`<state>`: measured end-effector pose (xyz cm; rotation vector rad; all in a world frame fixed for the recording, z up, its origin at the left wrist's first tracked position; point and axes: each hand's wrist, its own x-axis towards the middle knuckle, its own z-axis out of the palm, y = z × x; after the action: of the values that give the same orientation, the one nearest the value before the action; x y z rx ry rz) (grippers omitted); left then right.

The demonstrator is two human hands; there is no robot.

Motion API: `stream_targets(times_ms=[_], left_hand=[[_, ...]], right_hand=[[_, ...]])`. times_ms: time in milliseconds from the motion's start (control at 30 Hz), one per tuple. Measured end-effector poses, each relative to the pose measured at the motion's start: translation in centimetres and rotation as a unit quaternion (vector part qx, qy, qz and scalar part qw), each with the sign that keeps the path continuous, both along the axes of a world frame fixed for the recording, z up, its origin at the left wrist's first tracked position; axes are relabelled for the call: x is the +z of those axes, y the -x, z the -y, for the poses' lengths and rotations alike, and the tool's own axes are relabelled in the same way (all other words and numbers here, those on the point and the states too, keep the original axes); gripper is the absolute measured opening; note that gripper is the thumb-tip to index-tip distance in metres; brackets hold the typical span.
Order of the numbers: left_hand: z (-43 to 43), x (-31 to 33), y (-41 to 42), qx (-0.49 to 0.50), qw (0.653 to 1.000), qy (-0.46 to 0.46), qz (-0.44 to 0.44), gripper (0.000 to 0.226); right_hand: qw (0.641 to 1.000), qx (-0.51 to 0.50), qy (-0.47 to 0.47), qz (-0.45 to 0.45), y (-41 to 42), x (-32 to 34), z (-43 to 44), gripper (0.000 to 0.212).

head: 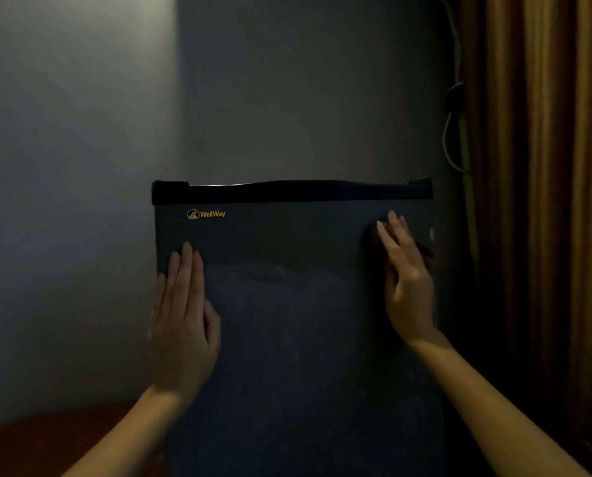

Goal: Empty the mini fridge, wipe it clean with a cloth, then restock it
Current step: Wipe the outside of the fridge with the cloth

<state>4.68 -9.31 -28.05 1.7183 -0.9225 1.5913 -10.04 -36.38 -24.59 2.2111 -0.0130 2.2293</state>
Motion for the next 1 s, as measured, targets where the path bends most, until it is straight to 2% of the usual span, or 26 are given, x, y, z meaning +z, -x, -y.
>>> stream_targets(times_ms=[100, 167, 233, 333, 467, 567, 667, 733, 800, 900, 1000], left_hand=[[0.0, 0.0, 0.1, -0.002, 1.000, 0.001, 0.000, 0.056], [0.0, 0.1, 0.2, -0.004, 1.000, 0.000, 0.000, 0.056], [0.0, 0.0, 0.1, -0.007, 1.000, -0.002, -0.001, 0.056], [0.0, 0.0, 0.0, -0.008, 1.000, -0.001, -0.002, 0.056], [-0.1, 0.0, 0.0, -0.009, 1.000, -0.004, 0.003, 0.056], [-0.1, -0.1, 0.1, -0.007, 1.000, -0.004, 0.002, 0.056], [-0.1, 0.0, 0.1, -0.010, 1.000, -0.007, 0.003, 0.057], [-0.1, -0.1, 0.0, -0.009, 1.000, -0.008, 0.002, 0.057], [-0.1, -0.1, 0.0, -0.010, 1.000, -0.005, 0.004, 0.057], [-0.1, 0.0, 0.1, -0.010, 1.000, -0.002, 0.008, 0.057], [-0.2, 0.0, 0.2, -0.003, 1.000, -0.007, 0.005, 0.058]], right_hand=[[0.996, -0.012, -0.073, 0.041, 1.1, -1.3, 2.0, 0.049], [0.985, -0.021, -0.143, 0.090, 0.6, 0.8, 1.8, 0.050], [0.977, -0.009, -0.174, 0.123, -0.5, 3.5, 0.3, 0.049], [0.986, 0.012, -0.127, 0.110, -2.1, 4.7, -2.5, 0.053], [1.000, 0.007, 0.009, 0.004, -1.1, -1.4, -1.9, 0.048], [0.999, -0.012, -0.031, 0.004, 1.2, -4.1, 1.8, 0.047], [0.988, -0.026, -0.139, 0.068, 1.2, -1.3, 2.9, 0.050], [0.983, -0.018, -0.160, 0.088, 0.3, 1.2, 1.6, 0.051], [0.991, 0.002, -0.115, 0.068, -0.5, 1.6, -0.1, 0.055], [1.000, 0.017, -0.011, -0.020, -0.3, -3.2, -0.9, 0.049], [0.998, 0.017, -0.026, -0.048, 1.5, -8.8, 1.5, 0.047]])
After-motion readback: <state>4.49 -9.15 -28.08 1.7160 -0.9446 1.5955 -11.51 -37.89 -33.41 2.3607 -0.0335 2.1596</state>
